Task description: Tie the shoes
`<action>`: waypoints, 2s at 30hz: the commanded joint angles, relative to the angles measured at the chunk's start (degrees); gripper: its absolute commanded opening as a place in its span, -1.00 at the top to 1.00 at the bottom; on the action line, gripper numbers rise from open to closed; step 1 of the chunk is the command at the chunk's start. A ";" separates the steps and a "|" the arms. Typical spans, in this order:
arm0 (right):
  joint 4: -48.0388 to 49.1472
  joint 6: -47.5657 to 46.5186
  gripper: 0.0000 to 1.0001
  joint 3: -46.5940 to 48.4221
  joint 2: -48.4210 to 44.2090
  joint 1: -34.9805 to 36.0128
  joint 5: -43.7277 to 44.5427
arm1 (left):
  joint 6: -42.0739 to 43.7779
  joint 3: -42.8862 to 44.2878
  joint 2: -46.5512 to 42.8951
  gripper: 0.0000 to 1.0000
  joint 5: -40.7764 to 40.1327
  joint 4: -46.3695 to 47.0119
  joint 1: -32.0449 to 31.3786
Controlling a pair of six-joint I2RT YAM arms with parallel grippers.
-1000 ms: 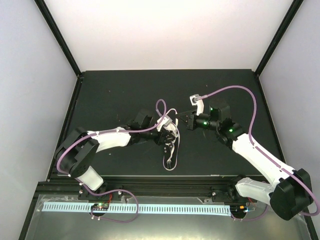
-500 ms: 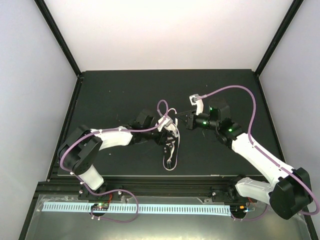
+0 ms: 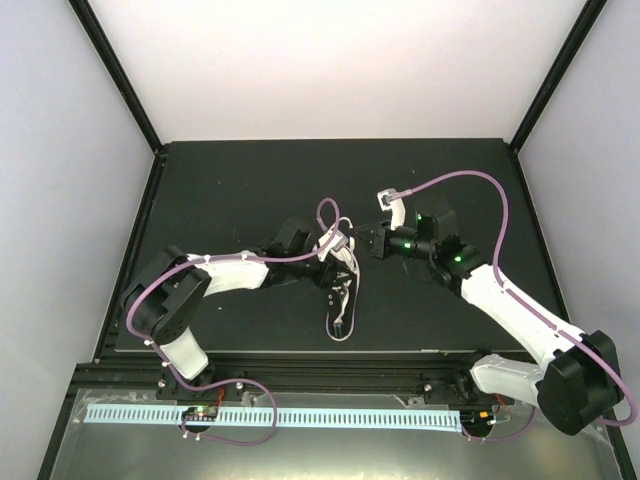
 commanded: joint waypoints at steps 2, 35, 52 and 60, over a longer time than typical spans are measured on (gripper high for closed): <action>1.76 0.35 0.97 1.74 0.24 0.37 1.74 | -1.76 1.89 2.29 0.30 1.66 3.98 0.07; -17.94 -0.99 -0.03 32.22 36.63 8.28 11.20 | -10.07 -11.91 -5.02 0.97 -3.62 19.34 0.24; -15.66 -6.26 -0.15 17.21 31.66 2.15 10.10 | -10.07 -13.40 -5.79 0.97 -3.95 19.21 0.29; -15.11 -9.27 0.11 19.44 36.03 2.13 12.11 | -10.03 -13.22 -5.75 0.97 -3.90 18.90 0.33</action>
